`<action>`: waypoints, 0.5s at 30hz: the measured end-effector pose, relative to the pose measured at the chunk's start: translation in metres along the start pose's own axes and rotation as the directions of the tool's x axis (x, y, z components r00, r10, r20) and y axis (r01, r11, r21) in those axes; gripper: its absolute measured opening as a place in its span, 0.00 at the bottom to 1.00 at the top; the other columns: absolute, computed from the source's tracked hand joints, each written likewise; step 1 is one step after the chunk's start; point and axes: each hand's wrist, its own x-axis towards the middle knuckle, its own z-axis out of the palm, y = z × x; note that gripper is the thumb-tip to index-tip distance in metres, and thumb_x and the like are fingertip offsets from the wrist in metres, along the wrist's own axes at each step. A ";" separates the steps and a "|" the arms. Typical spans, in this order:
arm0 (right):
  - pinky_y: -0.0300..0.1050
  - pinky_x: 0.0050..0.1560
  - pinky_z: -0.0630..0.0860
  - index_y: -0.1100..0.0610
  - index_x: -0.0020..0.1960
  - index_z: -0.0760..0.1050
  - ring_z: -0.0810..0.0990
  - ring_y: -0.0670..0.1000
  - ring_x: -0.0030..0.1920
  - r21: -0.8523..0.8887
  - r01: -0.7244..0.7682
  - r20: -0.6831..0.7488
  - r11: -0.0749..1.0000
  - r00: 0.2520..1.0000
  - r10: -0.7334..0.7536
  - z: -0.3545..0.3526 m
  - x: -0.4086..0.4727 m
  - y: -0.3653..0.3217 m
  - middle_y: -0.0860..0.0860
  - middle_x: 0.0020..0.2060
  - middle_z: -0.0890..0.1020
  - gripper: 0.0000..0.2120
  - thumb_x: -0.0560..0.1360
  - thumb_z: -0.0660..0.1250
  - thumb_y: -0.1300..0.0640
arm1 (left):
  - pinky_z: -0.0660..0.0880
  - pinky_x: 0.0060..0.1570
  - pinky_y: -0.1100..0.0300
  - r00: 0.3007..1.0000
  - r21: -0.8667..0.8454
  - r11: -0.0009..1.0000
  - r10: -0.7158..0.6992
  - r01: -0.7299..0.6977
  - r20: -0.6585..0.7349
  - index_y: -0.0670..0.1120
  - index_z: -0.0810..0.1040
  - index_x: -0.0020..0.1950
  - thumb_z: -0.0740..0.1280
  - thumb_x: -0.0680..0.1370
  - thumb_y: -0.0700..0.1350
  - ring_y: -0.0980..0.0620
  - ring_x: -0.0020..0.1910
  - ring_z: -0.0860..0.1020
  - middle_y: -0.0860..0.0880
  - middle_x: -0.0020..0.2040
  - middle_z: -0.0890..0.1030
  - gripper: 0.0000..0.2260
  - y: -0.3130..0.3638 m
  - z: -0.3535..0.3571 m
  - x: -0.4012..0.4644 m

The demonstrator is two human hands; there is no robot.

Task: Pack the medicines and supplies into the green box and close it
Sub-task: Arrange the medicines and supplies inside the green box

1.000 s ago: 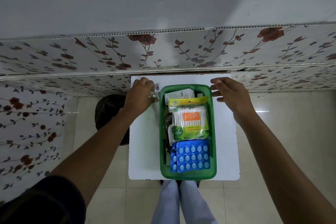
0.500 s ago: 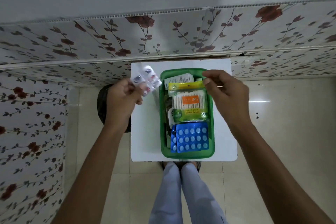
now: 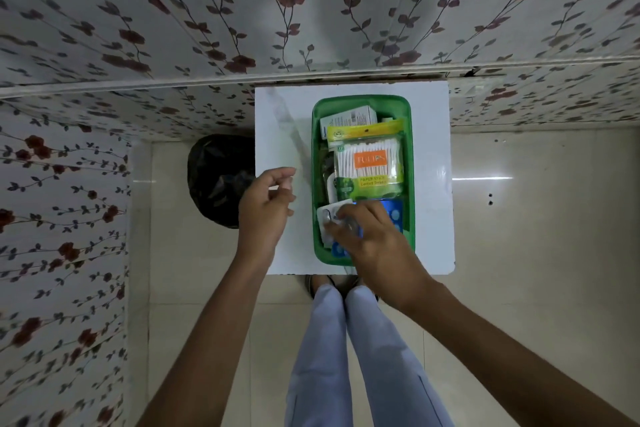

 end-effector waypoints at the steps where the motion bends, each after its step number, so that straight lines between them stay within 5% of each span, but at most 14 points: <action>1: 0.47 0.36 0.80 0.60 0.56 0.78 0.68 0.55 0.55 0.019 -0.015 0.050 1.000 0.999 0.014 0.005 -0.005 -0.002 0.59 0.51 0.81 0.24 0.61 0.68 0.73 | 0.76 0.38 0.63 1.000 0.007 1.000 -0.011 0.010 0.017 0.52 0.76 0.51 0.59 0.79 0.40 0.55 0.41 0.76 0.54 0.47 0.77 0.10 -0.003 0.000 -0.001; 5: 0.49 0.42 0.82 0.62 0.52 0.79 0.68 0.54 0.54 0.081 -0.019 0.105 0.997 0.994 0.010 0.008 -0.010 -0.001 0.58 0.51 0.81 0.19 0.62 0.64 0.71 | 0.77 0.45 0.56 0.997 0.057 0.998 -0.018 0.014 0.081 0.49 0.77 0.56 0.59 0.79 0.43 0.55 0.43 0.77 0.54 0.47 0.79 0.10 -0.008 0.005 -0.006; 10: 0.44 0.47 0.77 0.60 0.48 0.81 0.79 0.59 0.49 0.223 -0.171 -0.108 0.960 0.974 0.199 -0.025 0.004 0.012 0.57 0.46 0.83 0.20 0.66 0.54 0.69 | 0.78 0.54 0.46 0.989 0.259 0.964 0.017 -0.055 0.147 0.46 0.74 0.63 0.64 0.76 0.47 0.47 0.50 0.81 0.42 0.54 0.83 0.16 -0.009 0.014 -0.007; 12: 0.40 0.45 0.74 0.58 0.50 0.80 0.79 0.55 0.48 0.268 -0.364 -0.224 0.892 0.877 0.425 -0.038 0.011 0.024 0.57 0.48 0.83 0.16 0.69 0.58 0.69 | 0.79 0.50 0.44 0.983 0.329 0.937 0.060 -0.115 0.174 0.43 0.74 0.62 0.64 0.76 0.44 0.43 0.49 0.82 0.39 0.52 0.83 0.15 -0.009 0.017 -0.007; 15: 0.33 0.43 0.74 0.55 0.55 0.77 0.77 0.47 0.45 0.524 -0.565 -0.269 0.638 0.601 0.753 -0.040 0.022 0.051 0.53 0.50 0.82 0.13 0.74 0.61 0.64 | 0.79 0.45 0.42 0.976 0.418 0.888 0.124 -0.190 0.180 0.38 0.77 0.56 0.61 0.77 0.39 0.38 0.45 0.81 0.34 0.47 0.83 0.10 -0.006 0.019 -0.004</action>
